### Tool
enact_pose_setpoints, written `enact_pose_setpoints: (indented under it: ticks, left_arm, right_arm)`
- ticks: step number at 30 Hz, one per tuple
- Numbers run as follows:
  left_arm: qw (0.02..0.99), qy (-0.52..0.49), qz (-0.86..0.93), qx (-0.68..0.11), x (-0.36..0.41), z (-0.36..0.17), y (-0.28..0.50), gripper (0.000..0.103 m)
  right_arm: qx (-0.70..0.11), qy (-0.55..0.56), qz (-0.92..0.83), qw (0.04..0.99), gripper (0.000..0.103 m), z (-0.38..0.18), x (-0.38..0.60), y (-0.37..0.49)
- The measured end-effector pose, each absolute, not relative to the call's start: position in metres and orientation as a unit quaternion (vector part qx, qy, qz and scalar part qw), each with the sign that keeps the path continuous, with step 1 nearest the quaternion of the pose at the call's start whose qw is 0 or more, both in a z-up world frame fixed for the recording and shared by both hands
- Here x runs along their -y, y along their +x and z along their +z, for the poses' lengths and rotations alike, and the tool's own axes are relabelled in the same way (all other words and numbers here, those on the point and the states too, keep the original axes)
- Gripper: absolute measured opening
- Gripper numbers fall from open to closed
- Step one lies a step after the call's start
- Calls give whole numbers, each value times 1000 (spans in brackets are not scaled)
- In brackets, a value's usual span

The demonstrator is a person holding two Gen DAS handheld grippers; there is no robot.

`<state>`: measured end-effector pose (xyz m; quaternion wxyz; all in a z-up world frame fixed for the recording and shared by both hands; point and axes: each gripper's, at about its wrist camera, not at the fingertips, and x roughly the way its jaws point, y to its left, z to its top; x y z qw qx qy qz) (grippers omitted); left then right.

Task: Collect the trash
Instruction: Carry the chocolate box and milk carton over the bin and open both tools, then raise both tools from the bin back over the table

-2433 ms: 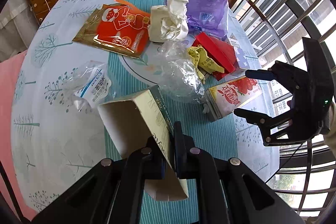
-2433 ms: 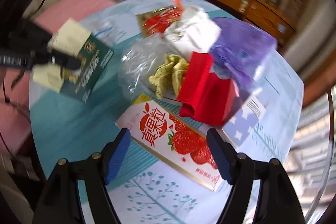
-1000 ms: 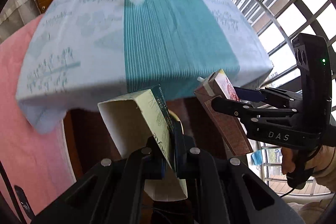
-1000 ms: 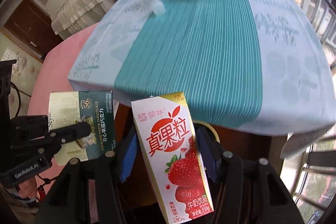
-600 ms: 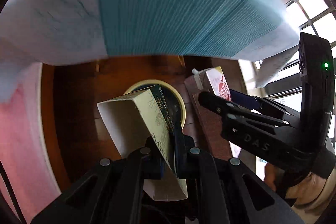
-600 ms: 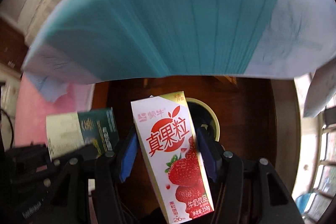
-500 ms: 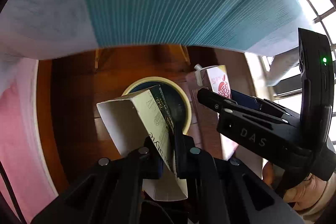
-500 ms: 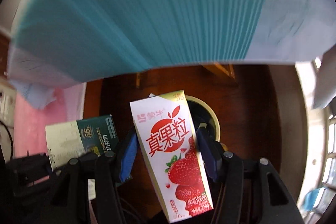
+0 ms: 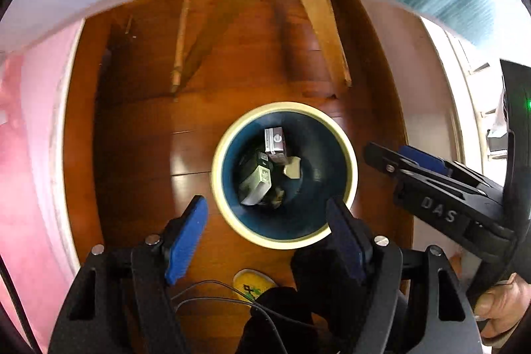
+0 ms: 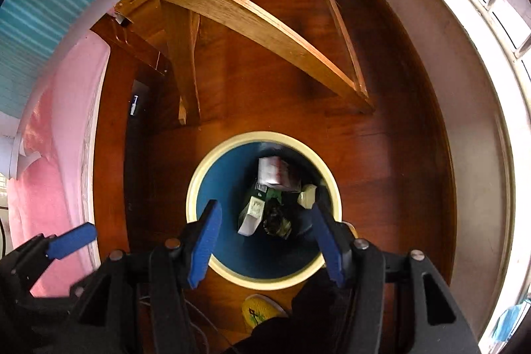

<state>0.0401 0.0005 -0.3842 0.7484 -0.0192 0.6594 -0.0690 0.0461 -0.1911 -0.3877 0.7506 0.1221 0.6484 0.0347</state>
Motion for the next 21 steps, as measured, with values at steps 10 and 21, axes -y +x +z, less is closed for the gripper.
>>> enact_pose_setpoints:
  ticks: [10,21]
  left_arm:
    - [783,-48,-19,-620,-32,-284,24,72]
    - [828,-47,-36,-557,-42,-128,10,72]
  right_arm:
    - [-642,112,29,758,57,-314,201,27]
    - [-577,89,72,808,58,-164,179,21]
